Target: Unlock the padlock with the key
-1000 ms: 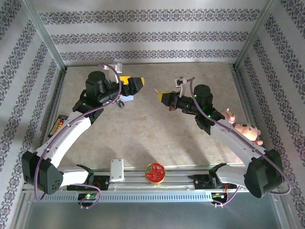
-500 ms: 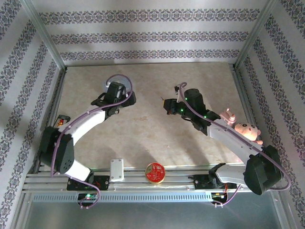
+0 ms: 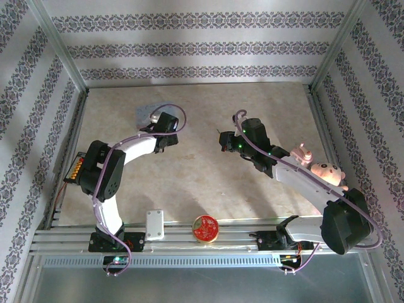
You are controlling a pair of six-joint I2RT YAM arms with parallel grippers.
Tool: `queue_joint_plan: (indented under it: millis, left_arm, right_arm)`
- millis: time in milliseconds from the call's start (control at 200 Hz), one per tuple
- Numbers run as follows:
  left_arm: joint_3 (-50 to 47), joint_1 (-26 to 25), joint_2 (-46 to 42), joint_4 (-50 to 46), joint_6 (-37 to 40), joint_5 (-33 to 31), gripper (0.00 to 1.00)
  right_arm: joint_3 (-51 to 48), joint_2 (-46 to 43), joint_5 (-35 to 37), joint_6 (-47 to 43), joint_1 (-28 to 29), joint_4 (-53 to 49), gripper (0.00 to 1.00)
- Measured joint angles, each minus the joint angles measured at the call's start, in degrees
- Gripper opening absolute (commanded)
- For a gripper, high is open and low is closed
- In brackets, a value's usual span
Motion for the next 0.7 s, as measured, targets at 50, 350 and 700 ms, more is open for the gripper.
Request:
queue_joint_plan:
  millis: [50,350,700]
  left_arm:
    - [0.0,0.3,0.3,0.3,-0.2,-0.5,0.73]
    - [3.1,2.1,5.9,3.7,0.0,-1.3,0.68]
    - [6.2,2.3,9.4,4.3,0.3,-3.8,0.61]
  right_arm:
    - [0.0,0.2,0.0,0.0,0.0,0.0,0.00]
    - [0.0,1.9,0.0,0.0,0.0,0.0,0.00]
    - [0.7,4.1,-0.5,0.0,0.0,0.0,0.00]
